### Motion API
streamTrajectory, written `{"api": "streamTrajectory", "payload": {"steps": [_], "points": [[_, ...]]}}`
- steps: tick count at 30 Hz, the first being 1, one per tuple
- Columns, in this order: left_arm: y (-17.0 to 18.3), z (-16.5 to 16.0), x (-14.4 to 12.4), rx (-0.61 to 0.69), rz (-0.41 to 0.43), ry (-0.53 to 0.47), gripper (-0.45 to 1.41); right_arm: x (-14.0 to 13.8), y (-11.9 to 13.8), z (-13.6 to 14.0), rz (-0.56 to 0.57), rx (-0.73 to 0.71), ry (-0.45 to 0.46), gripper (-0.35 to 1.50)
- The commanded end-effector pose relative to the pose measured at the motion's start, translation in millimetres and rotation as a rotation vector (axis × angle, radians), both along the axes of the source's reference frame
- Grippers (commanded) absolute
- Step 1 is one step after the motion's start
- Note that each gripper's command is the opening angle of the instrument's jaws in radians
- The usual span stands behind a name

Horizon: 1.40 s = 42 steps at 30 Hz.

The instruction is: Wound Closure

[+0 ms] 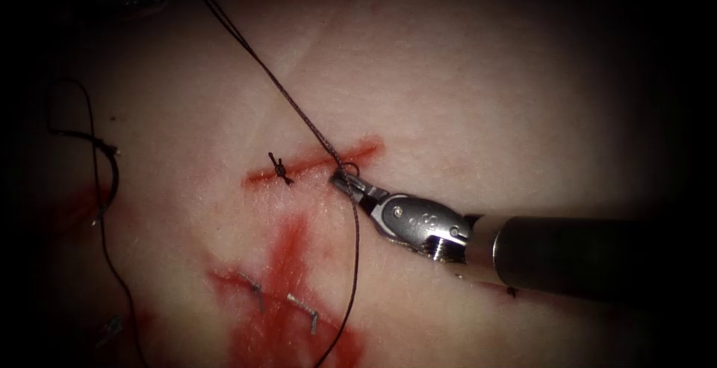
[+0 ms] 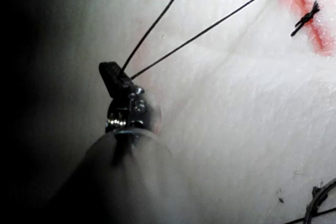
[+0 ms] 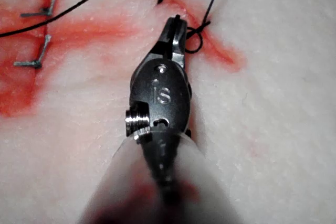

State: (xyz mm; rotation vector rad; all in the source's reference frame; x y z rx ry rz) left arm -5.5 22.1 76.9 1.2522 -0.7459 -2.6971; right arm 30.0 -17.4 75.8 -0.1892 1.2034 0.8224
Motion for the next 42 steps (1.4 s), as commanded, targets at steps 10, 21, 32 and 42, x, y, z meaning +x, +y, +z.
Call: {"api": "streamTrajectory", "payload": {"steps": [10,21,32,42], "points": [[3.9,0.7,-1.9,-0.046,-0.043,0.017,-0.45,0.3,-3.0,-2.7,-0.019,0.015,0.030,-0.35],[10.3,-1.3,-2.2,-0.166,-0.141,0.031,-0.45,0.7,-1.7,-2.4,-0.023,-0.007,0.021,-0.35],[14.0,-1.6,-2.9,-0.208,-0.173,0.058,-0.45,0.4,-2.5,-0.4,-0.047,-0.017,0.001,-0.35],[15.5,-0.7,-4.0,-0.300,-0.146,0.161,-0.45,0.6,-7.1,2.3,-0.125,-0.008,-0.067,-0.35]]}}
